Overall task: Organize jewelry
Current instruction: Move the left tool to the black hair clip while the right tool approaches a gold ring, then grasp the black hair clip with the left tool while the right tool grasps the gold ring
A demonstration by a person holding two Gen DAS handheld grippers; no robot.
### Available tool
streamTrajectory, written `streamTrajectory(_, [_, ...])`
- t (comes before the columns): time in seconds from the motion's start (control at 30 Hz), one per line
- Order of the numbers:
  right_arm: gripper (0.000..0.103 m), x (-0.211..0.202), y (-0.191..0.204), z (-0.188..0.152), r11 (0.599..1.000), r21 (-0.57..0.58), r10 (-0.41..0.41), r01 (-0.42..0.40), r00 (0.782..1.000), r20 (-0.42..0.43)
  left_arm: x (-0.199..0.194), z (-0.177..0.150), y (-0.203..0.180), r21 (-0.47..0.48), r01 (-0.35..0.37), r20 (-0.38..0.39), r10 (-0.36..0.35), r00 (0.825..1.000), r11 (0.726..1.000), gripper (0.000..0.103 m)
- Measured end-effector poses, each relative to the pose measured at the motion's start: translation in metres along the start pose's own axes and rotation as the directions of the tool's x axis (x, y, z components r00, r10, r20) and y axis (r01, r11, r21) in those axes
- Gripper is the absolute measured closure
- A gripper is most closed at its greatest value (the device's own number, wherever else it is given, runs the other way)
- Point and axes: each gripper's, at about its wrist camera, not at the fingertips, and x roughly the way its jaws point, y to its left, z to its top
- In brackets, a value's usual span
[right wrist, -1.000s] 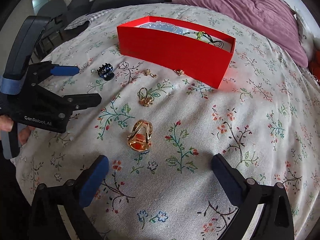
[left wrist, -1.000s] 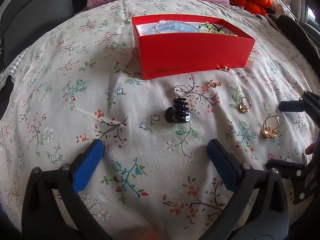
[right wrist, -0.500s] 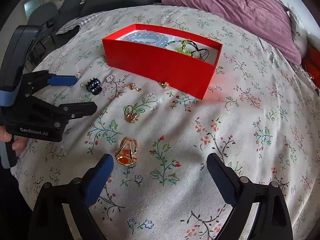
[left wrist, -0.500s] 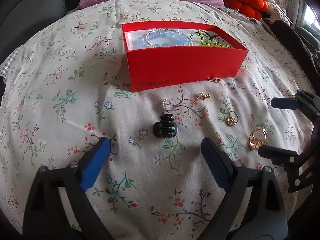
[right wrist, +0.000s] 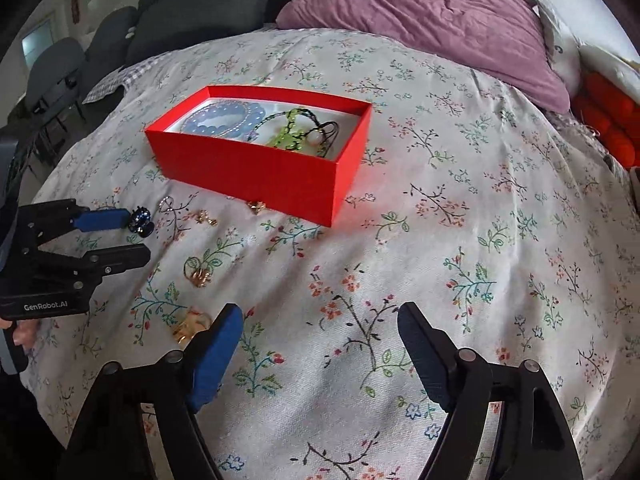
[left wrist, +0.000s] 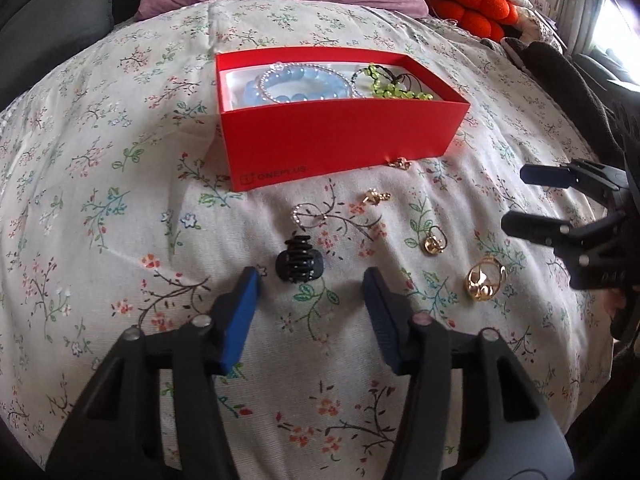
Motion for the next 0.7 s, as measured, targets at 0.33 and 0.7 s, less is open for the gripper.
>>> streamTrajectory(0.33, [0.022, -0.012, 0.030, -0.008, 0.974, -0.110, 0.195, -0.196, 0.981, -0.016, 0.003, 0.004, 0.000, 0.005, 0.030, -0.004, -0.030, 1.000, 1.000, 0.073])
streamTrajectory(0.7, [0.067, 0.014, 0.057, -0.012, 0.966, -0.139, 0.203, -0.216, 0.974, -0.099, 0.003, 0.006, 0.001, -0.021, 0.043, -0.028, -0.044, 0.999, 0.999, 0.089])
